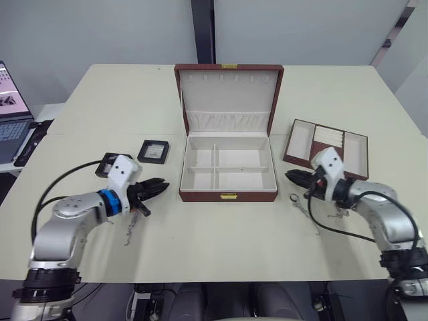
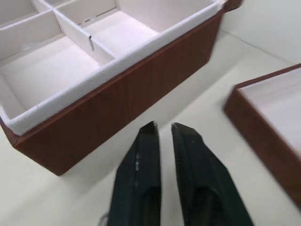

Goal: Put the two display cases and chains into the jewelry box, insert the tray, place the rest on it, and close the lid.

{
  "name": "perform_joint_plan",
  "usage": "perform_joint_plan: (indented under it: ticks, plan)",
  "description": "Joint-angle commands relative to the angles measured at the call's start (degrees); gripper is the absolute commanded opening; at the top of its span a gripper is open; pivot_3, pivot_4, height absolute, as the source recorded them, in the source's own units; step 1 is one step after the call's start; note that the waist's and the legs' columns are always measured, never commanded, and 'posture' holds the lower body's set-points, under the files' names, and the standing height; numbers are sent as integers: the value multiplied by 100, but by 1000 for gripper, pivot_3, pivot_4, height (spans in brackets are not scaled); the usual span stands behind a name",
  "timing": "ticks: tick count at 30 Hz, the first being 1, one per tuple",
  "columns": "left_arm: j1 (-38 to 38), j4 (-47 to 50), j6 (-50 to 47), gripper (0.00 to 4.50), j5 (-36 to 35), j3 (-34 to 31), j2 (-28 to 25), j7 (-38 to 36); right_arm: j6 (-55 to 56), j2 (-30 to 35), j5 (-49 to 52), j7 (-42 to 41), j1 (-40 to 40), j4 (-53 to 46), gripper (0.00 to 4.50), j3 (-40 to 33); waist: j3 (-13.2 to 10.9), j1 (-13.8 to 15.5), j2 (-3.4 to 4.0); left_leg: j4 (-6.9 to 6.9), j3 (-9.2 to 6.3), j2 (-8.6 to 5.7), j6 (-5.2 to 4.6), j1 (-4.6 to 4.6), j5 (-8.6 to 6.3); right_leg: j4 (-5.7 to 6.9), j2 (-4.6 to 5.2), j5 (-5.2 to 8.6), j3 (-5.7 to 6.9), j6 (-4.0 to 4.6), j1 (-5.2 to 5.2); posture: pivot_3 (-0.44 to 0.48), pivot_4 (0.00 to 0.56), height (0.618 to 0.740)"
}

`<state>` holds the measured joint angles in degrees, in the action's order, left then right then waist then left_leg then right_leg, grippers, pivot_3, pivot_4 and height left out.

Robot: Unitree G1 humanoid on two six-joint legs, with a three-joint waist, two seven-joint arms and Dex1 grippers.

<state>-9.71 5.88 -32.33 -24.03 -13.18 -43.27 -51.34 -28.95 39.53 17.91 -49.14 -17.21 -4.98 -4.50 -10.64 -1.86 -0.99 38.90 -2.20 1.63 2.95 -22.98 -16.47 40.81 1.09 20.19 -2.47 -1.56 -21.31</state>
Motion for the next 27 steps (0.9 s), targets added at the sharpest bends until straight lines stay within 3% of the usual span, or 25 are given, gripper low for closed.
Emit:
perform_joint_plan:
  ticks: [1,8,10,16,27]
  plan:
    - [281,-240,99,2202,-107,-634,-540,-345,352,575,329,-632,202,211,1663,-726,0,-2,0,-2,0,-1,0,2,0,-1,0,0,-1,0,0,0,150,740]
    - [1042,-890,435,4285,81,-1473,-1566,-898,864,1579,445,-1776,536,1510,3753,-1290,-1,-12,1,-3,7,1,-1,7,0,0,0,0,-4,1,3,0,150,740]
    - [1190,-1178,549,4500,132,-1732,-1811,-1009,1038,1799,395,-1994,475,1990,4472,-1323,-1,-11,2,-4,10,2,-2,8,-1,0,1,0,-5,1,2,0,150,740]
    - [1376,-1830,962,4500,356,-1973,-2104,-1119,1588,2164,93,-2301,300,2909,4472,-1146,-2,-18,3,-6,19,2,-2,12,-1,0,1,1,-9,1,2,0,150,740]
    - [1611,-2235,1321,4500,565,-2133,-2167,-1150,2109,2284,-247,-2408,114,3533,4472,-1016,-2,-48,4,-7,26,5,-2,11,-1,3,2,1,-10,1,-3,0,150,740]
